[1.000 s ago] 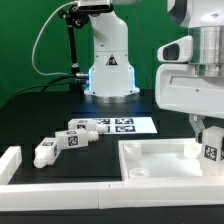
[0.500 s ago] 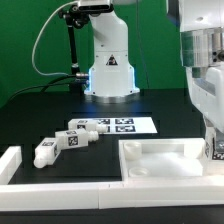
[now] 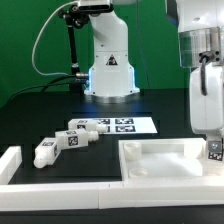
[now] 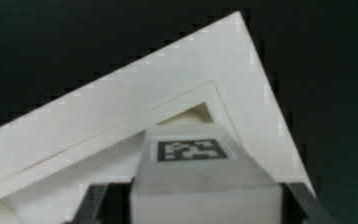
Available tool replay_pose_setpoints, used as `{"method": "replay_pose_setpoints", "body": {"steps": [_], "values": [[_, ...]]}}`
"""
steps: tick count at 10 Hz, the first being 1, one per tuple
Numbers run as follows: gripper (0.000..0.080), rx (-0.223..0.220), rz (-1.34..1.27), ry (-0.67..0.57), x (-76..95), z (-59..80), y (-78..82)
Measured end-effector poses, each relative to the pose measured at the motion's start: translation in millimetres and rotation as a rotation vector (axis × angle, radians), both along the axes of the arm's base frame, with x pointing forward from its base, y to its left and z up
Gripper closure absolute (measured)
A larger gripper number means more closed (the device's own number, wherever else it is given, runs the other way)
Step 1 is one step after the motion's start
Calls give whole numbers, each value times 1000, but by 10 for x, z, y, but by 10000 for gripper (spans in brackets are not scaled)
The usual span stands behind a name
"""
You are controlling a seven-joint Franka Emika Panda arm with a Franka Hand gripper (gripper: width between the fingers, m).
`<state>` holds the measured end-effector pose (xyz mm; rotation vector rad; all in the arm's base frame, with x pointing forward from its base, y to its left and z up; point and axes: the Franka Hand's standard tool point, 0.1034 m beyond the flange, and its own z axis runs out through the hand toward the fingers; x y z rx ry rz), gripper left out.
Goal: Assemble one leg
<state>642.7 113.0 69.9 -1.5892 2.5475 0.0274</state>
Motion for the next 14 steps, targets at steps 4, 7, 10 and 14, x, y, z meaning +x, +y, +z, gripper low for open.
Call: {"method": "replay_pose_setpoints", "body": {"steps": [4, 7, 10, 14], "values": [[266, -5, 36, -4, 1, 5, 6], [172, -15, 292, -89, 61, 425, 54], [151, -65, 521, -137, 68, 372, 143], [151, -114, 800, -161, 83, 382, 96]]}}
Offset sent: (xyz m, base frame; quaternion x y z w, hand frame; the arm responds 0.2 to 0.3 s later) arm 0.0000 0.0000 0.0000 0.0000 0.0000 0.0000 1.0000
